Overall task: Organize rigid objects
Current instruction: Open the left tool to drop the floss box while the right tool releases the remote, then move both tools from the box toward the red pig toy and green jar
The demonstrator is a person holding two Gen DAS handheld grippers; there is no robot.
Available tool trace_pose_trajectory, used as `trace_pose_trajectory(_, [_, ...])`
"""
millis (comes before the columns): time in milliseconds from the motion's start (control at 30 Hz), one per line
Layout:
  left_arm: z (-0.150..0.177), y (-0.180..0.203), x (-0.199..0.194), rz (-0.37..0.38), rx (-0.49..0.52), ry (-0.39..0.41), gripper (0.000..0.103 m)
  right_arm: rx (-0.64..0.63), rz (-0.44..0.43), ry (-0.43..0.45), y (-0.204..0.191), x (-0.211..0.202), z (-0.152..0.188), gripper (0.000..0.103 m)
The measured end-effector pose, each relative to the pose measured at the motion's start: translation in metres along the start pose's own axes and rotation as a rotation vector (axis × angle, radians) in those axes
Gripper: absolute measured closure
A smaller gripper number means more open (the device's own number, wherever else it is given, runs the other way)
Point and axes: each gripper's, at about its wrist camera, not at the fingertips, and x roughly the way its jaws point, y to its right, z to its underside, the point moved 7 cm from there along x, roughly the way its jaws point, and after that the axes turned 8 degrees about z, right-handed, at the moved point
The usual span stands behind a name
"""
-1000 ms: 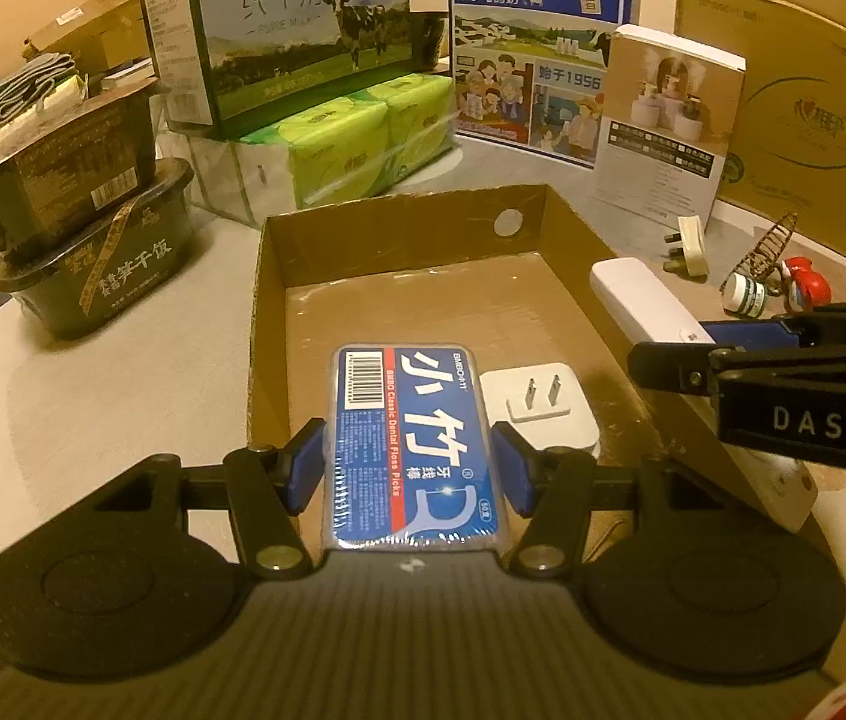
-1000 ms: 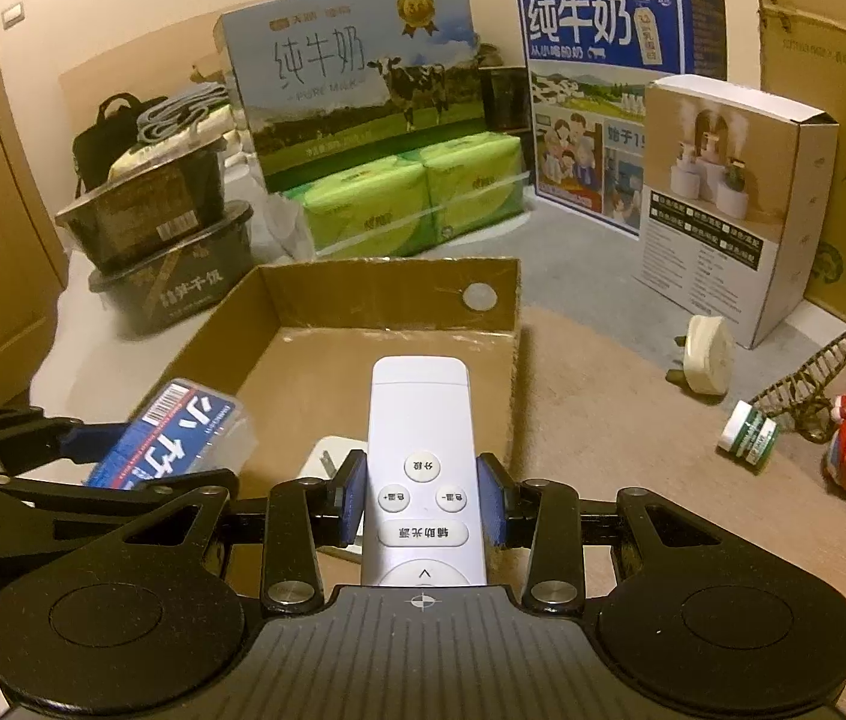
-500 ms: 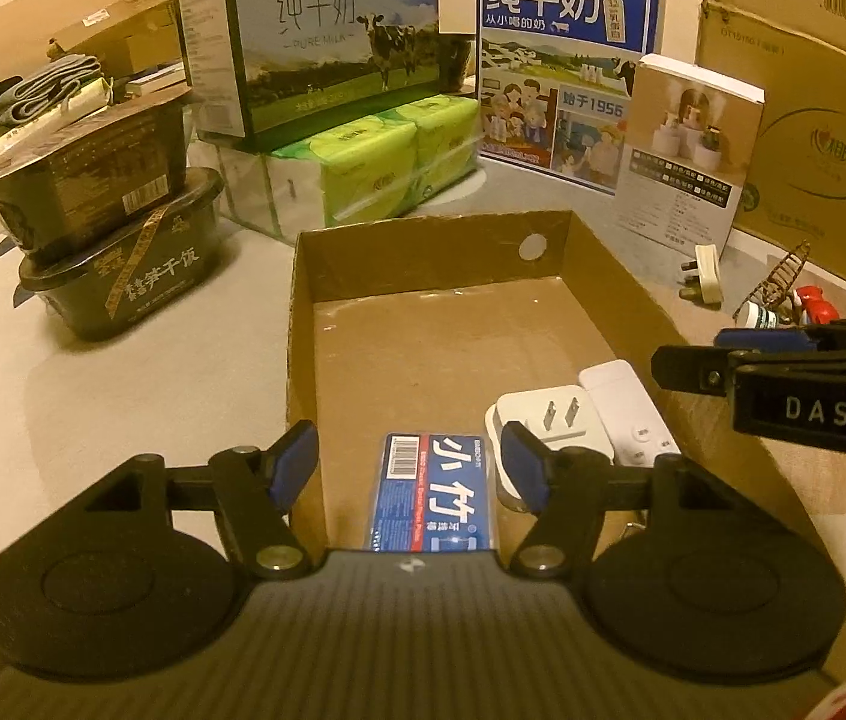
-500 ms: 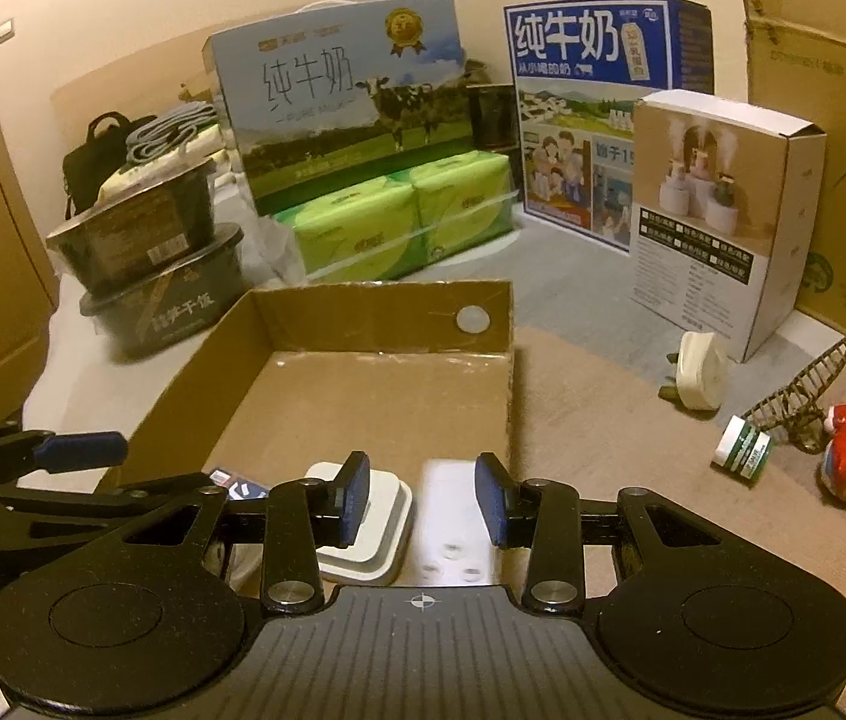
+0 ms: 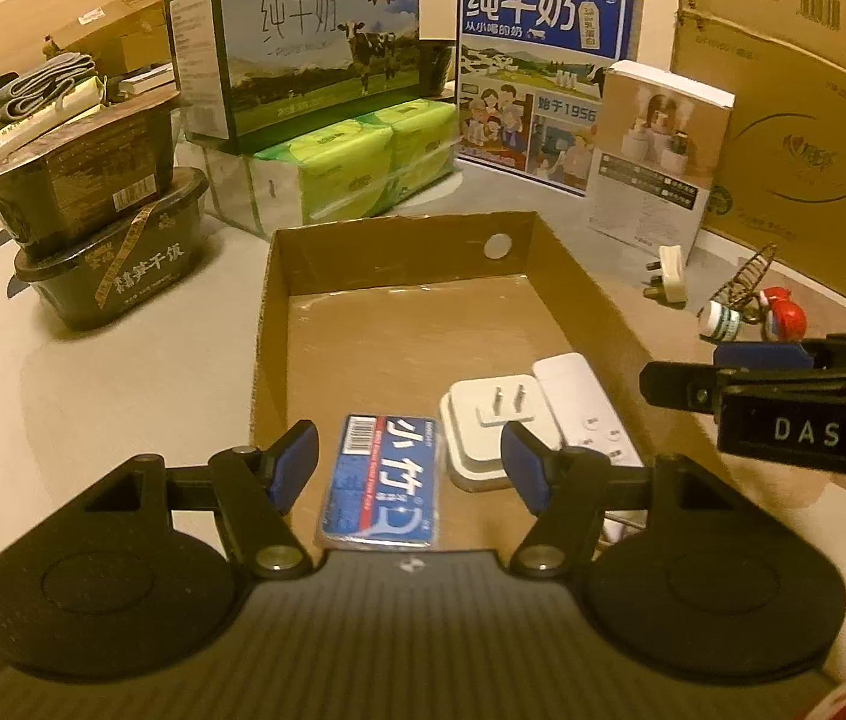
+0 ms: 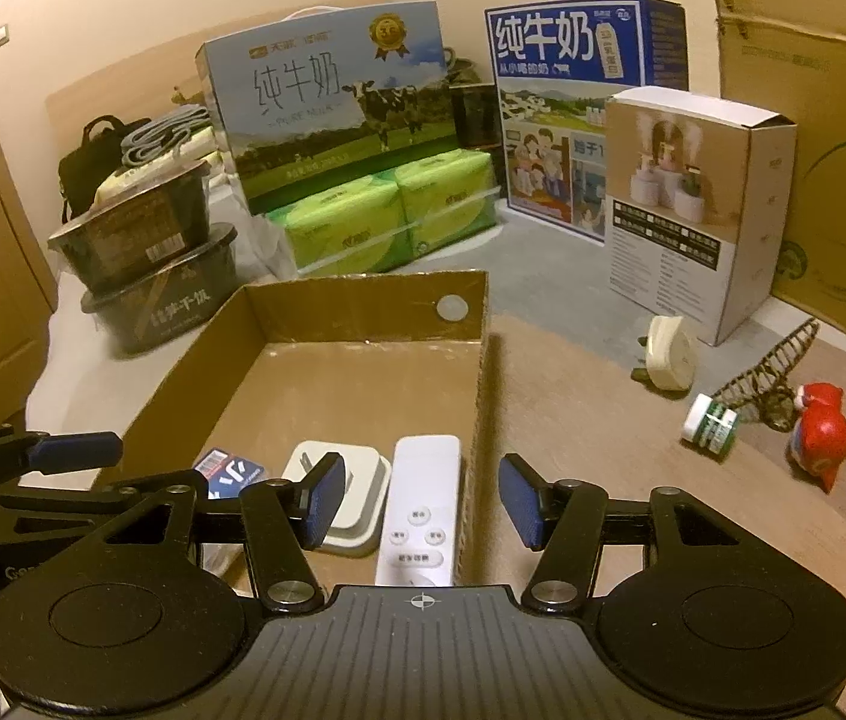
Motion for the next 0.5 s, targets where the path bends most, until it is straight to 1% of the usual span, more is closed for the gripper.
trace_pose_trajectory(267, [0.003,0.026,-0.015,0.029,-0.01,0.014,0.039,0.005,0.034,-0.012,0.017,-0.021,0.014,0.044])
trace_pose_trajectory(400, [0.005,0.043,-0.022,0.049,-0.012,0.021,0.036,0.022,0.057,-0.024,0.033,-0.032,0.023,0.041])
trace_pose_trajectory(500, [0.005,0.056,-0.026,0.064,-0.008,0.024,0.035,0.039,0.078,-0.024,0.047,-0.043,0.028,0.037])
